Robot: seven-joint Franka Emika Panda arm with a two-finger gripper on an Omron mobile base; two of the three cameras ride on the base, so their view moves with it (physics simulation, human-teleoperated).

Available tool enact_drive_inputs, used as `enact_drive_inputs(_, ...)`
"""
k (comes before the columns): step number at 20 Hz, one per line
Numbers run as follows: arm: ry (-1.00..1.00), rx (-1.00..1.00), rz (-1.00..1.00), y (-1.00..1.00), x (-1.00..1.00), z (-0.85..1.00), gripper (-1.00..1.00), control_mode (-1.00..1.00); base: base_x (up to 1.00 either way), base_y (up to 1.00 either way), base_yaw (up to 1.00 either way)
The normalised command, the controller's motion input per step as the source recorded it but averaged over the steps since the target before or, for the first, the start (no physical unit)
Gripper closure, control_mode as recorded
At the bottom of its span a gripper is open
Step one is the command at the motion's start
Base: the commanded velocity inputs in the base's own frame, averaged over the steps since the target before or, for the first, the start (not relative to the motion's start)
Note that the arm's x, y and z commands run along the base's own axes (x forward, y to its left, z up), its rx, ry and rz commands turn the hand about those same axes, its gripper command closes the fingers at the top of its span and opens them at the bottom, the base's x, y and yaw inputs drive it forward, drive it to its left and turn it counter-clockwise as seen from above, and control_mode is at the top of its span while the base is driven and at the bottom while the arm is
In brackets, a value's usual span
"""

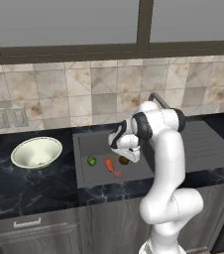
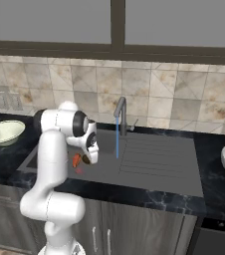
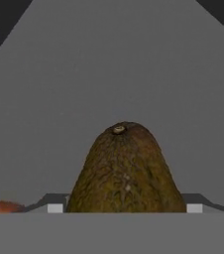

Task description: Pick the avocados from the sink and place them in one bowl. Place the sweet potato in the other bowl. Then turn off the sink faucet.

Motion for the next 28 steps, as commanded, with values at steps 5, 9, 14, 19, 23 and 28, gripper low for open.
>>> enact_drive_inputs(5,-0.26,0.0,-0.02,-0.01,-0.47,0.84,1.0,-1.0,0.0,0.0,0.0)
enact_drive_inputs(9,-0.22,0.0,-0.01,0.0,-0.45,0.9,1.0,-1.0,0.0,0.0,0.0)
enact_drive_inputs(14,-0.24,-0.03,0.0,0.0,-0.45,1.0,1.0,-1.0,0.0,0.0,0.0)
enact_drive_inputs(19,-0.17,-0.1,0.0,-0.05,-0.6,1.0,1.0,-1.0,0.0,0.0,0.0)
enact_drive_inputs(23,-0.1,-0.08,-0.03,-0.08,-0.68,1.0,1.0,-1.0,0.0,0.0,0.0)
enact_drive_inputs(28,-0.03,-0.01,-0.06,-0.3,-0.67,1.0,1.0,-1.0,0.0,0.0,0.0)
